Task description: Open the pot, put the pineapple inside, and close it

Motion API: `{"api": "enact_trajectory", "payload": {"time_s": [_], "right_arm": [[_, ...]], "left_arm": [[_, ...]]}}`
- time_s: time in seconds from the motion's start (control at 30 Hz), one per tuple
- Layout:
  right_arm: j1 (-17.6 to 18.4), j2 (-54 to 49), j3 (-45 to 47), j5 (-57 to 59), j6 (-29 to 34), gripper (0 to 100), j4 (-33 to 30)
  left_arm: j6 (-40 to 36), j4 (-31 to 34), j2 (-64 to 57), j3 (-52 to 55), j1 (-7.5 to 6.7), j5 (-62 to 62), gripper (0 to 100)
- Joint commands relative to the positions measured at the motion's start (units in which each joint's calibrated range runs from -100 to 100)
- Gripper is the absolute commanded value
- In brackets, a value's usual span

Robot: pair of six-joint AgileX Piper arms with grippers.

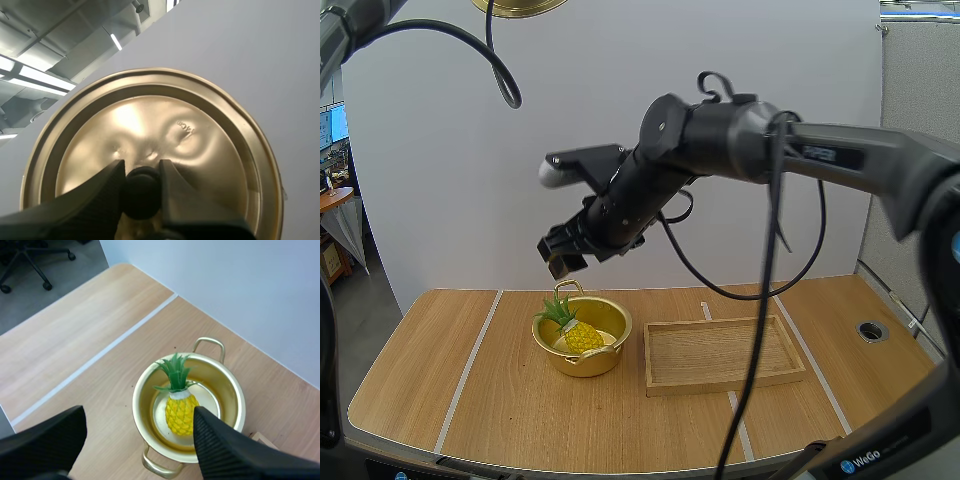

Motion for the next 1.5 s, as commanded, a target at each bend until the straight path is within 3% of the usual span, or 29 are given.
{"api": "enact_trajectory", "payload": {"time_s": [0.0,0.13,0.17,0.3,0.33,0.53,0.8,1.2,1.47], "right_arm": [[0.0,-2.7,0.2,0.0,1.3,100,-1.3],[0.0,-4.6,0.2,1.1,3.3,100,-3.7],[0.0,-4.9,0.2,1.5,3.3,88,-3.5],[0.0,-6.4,0.2,4.0,3.3,14,-2.7],[0.0,-6.7,0.2,4.3,3.3,0,-2.5],[0.0,-7.7,0.2,4.5,3.5,0,-3.4],[0.0,-6.1,0.2,2.2,3.2,0,0.3],[0.0,9.4,-0.4,-11.2,0.4,0,1.0],[0.0,19.4,-5.5,-12.9,-1.4,0,3.2]], "left_arm": [[-0.2,-0.5,-0.5,-0.8,-0.09,-2.0,0],[-0.2,-0.5,-0.5,-0.8,-0.09,-2.0,0],[-0.2,-0.5,-0.5,-0.8,-0.09,-2.0,0],[-0.2,-0.5,-0.5,-0.8,-0.09,-2.0,0],[-0.2,-0.5,-0.5,-0.8,-0.09,-2.0,0],[-0.2,-0.5,-0.5,-0.8,-0.09,-2.0,0],[-0.2,-0.5,-0.5,-0.8,-0.09,-2.0,0],[-0.2,-0.5,-0.5,-0.8,-0.09,-2.0,0],[-0.2,-0.5,-0.5,-0.8,-0.09,-2.0,0]]}}
